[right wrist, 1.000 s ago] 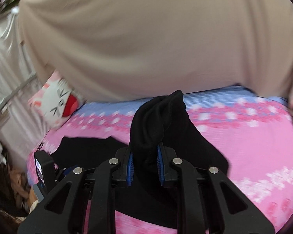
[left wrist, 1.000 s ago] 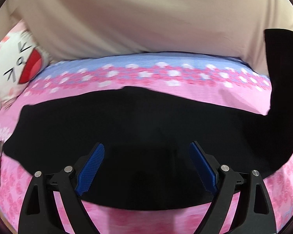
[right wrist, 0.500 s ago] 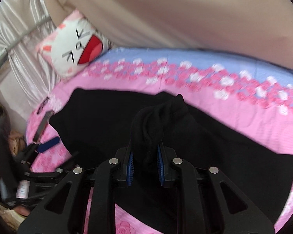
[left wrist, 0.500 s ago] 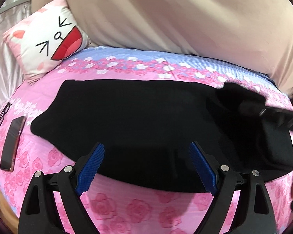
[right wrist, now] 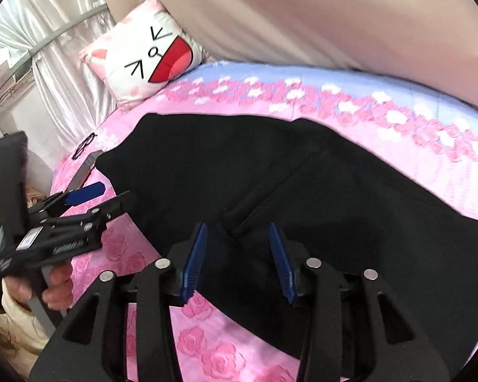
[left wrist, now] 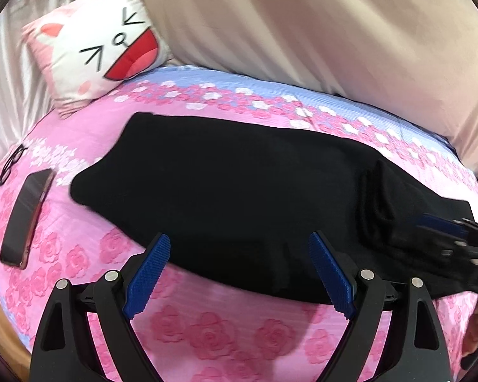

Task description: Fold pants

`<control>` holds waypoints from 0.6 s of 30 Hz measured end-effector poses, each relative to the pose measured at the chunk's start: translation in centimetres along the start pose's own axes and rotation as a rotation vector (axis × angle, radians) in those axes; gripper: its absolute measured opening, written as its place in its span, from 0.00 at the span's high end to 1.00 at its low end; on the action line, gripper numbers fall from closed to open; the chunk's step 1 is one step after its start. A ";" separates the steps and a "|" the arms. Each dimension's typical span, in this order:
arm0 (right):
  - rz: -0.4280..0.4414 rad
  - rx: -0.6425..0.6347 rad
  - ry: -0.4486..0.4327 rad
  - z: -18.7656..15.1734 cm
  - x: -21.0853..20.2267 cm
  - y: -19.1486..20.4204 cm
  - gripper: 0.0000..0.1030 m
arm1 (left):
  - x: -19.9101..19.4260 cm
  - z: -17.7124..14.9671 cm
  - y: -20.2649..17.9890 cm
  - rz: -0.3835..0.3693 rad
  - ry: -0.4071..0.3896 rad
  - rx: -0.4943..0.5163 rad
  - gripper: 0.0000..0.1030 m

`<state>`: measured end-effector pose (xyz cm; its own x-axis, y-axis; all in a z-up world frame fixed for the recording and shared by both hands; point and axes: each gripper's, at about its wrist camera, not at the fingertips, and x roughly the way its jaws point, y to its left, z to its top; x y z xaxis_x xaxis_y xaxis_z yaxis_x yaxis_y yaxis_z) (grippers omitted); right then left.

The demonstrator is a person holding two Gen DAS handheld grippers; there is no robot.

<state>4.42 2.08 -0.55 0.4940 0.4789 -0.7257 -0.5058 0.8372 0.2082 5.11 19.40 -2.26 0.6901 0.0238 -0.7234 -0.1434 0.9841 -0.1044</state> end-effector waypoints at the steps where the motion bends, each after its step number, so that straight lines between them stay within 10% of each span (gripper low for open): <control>1: -0.017 -0.005 0.006 0.0 0.0 -0.1 0.57 | 0.1 0.0 0.3 0.007 0.003 -0.010 0.16; 8: -0.124 -0.173 0.036 -0.4 3.3 3.1 0.36 | 0.0 -0.4 1.2 0.021 0.013 -0.030 0.16; 12: -0.189 -0.190 0.065 -0.2 5.6 3.1 0.66 | -0.4 -0.6 1.2 0.023 0.007 -0.017 0.16; 16: -0.176 -0.167 0.061 0.0 5.7 2.8 0.66 | -0.4 -0.4 3.2 0.018 0.011 -0.089 0.16; 18: -0.159 -0.131 0.050 -0.2 5.2 2.4 0.41 | -0.4 -0.4 5.4 -0.001 0.010 -0.186 0.16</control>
<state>5.62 6.54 -3.99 0.5409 0.3269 -0.7750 -0.5136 0.8580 0.0034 3.80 24.64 -2.80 0.6830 0.0201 -0.7301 -0.2722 0.9347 -0.2288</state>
